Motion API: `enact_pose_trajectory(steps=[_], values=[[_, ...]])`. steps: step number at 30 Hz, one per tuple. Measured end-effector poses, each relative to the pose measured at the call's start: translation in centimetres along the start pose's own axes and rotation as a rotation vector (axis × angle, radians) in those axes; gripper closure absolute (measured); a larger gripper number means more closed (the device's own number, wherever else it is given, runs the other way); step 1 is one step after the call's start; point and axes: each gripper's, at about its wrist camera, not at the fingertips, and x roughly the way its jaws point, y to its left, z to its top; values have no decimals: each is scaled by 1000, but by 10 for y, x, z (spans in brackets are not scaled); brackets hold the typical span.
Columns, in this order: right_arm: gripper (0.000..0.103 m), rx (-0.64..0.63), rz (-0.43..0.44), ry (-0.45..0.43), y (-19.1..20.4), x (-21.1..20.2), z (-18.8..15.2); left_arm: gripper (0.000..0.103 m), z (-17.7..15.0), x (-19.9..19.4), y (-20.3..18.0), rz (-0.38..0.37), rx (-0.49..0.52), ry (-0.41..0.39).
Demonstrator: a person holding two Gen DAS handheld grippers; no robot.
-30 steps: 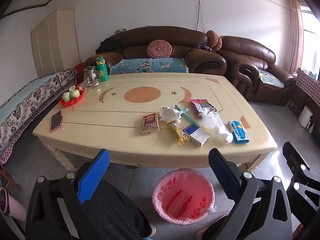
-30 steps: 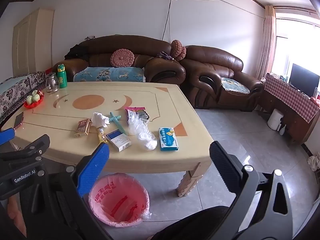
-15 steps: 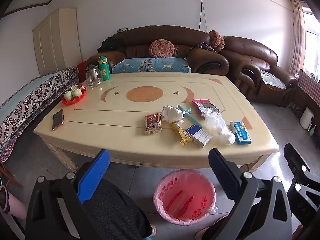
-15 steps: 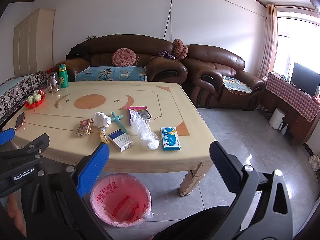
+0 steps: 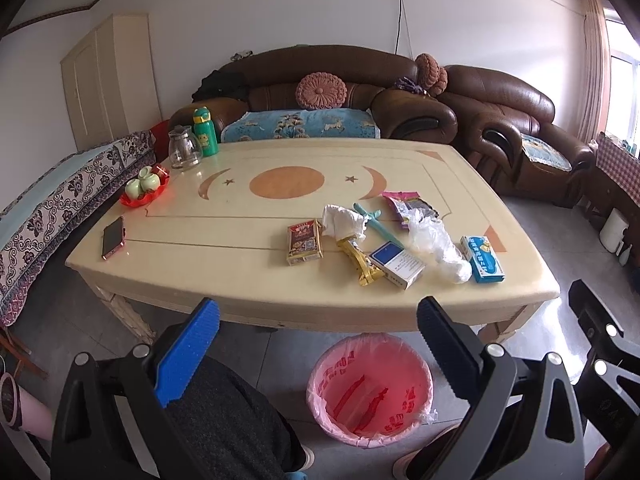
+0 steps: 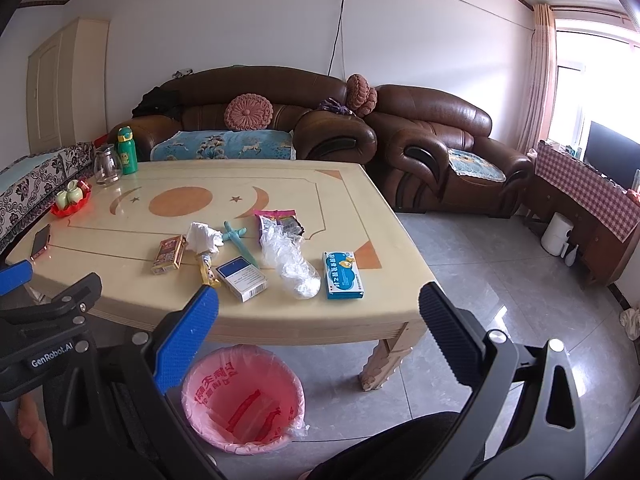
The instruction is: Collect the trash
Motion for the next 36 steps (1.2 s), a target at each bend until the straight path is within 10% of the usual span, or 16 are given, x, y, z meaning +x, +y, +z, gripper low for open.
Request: enact_pose_trajectory(steps=[36], values=[[5,27,31,76,-6,50,1,6,9,50,-10,49,78,118]])
